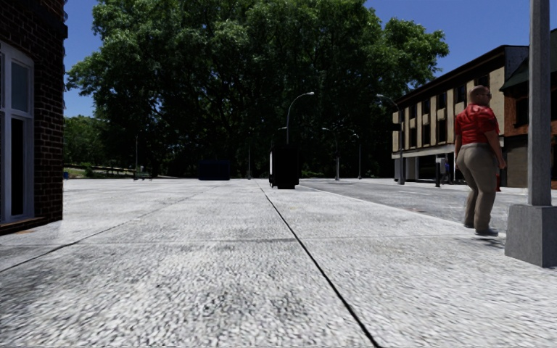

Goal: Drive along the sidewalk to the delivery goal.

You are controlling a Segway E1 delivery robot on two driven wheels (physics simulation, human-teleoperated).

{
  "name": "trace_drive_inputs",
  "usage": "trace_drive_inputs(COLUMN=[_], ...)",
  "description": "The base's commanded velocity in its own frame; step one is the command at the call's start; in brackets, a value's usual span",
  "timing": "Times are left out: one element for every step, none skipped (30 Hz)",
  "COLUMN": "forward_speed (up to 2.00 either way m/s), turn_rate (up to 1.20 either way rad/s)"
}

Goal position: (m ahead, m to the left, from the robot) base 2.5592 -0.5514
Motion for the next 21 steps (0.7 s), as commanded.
trace_drive_inputs(forward_speed=[1.47,1.47,1.47,1.47,1.47,1.47,1.47,1.47,1.47,1.47,1.47,1.47,1.47,1.47,1.47,1.47,1.47,1.47,1.47,1.47,1.47], turn_rate=[-0.03,-0.07,-0.07,-0.2,-0.26,-0.29,-0.29,-0.29,-0.3,-0.3,-0.3,-0.3,-0.3,-0.3,-0.3,-0.27,-0.09,0.0,0.0,0.0,0.0])
